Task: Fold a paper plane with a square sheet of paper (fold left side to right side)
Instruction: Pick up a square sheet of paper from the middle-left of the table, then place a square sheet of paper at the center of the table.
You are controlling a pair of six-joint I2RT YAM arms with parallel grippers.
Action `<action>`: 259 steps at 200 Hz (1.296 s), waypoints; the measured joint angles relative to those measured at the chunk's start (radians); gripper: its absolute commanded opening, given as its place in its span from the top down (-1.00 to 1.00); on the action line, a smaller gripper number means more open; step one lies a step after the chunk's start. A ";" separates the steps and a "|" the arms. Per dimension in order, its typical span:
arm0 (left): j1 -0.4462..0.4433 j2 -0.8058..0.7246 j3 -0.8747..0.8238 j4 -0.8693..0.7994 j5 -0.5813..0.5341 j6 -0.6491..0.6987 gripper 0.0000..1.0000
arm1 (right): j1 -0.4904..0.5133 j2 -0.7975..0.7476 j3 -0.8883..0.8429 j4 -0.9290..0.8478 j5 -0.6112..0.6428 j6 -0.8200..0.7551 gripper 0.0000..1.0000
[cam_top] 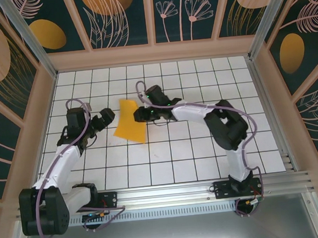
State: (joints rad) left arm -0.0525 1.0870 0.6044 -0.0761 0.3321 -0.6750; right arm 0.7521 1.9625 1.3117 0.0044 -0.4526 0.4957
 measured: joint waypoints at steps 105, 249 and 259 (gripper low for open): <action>-0.067 0.024 0.095 0.402 0.467 -0.072 -0.97 | -0.436 -0.498 -0.233 0.032 -0.536 -0.239 0.49; -0.268 0.264 0.507 0.502 0.848 0.039 -0.92 | -0.331 -0.697 0.011 -0.197 -0.830 -0.343 0.59; -0.278 0.271 0.522 0.483 0.860 0.056 -0.82 | -0.332 -0.697 0.011 -0.201 -0.831 -0.349 0.59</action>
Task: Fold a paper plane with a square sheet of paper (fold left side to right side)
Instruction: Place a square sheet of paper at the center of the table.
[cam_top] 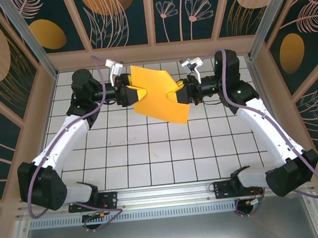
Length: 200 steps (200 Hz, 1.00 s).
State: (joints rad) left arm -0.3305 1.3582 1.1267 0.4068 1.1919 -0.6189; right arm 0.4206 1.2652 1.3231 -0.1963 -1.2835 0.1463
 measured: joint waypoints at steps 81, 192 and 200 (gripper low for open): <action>-0.015 0.000 -0.021 -0.054 0.029 0.071 0.96 | -0.073 0.000 -0.035 -0.022 0.085 -0.011 0.43; -0.016 0.099 -0.340 -0.005 -0.181 -0.090 1.00 | -0.211 -0.063 -0.268 -0.116 0.661 0.007 -0.60; -0.016 0.132 -0.356 -0.002 -0.200 -0.104 1.00 | -0.211 -0.064 -0.295 -0.114 0.689 0.016 -0.60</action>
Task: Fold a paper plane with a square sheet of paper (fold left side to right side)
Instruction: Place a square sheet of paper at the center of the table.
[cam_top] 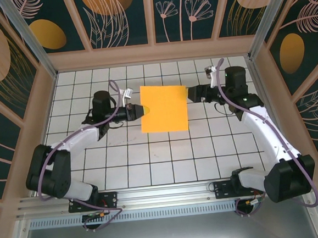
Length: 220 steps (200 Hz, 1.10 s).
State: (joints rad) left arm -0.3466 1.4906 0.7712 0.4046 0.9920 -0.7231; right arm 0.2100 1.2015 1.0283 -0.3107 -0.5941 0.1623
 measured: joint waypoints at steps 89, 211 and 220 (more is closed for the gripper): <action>0.000 0.372 0.077 -0.116 -0.141 0.034 1.00 | 0.035 0.072 -0.220 0.128 0.080 0.108 -0.60; 0.000 0.409 0.142 -0.252 -0.190 0.088 1.00 | 0.188 0.565 -0.027 0.291 0.079 0.263 -0.55; 0.000 0.409 0.142 -0.253 -0.190 0.088 1.00 | 0.201 0.602 0.008 0.291 0.084 0.263 -0.56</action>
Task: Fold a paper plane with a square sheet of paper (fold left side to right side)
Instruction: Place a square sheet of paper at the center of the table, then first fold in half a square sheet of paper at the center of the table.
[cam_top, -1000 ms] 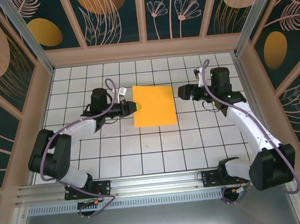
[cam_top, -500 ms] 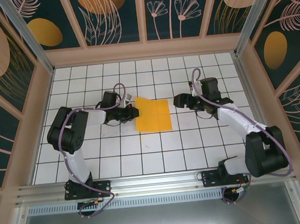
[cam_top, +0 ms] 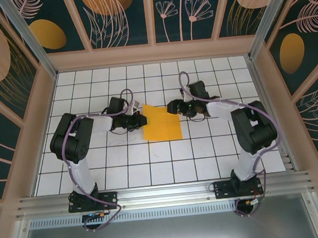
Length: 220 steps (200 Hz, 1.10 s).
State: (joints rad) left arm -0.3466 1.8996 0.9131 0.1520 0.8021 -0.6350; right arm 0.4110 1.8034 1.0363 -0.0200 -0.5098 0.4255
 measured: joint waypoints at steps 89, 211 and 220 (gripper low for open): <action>0.000 0.000 0.000 0.017 0.013 -0.020 0.49 | 0.031 0.126 0.089 -0.035 0.065 0.001 -0.55; -0.065 0.000 0.000 0.226 0.088 -0.184 -0.11 | 0.008 0.113 0.035 0.068 0.013 0.079 -0.56; -0.074 0.000 0.004 0.234 0.088 -0.191 -0.12 | 0.002 0.113 0.034 0.074 -0.001 0.088 -0.56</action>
State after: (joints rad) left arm -0.4202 1.8996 0.9173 0.3862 0.8898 -0.8261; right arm 0.4126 1.9163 1.0702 0.0540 -0.5110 0.5133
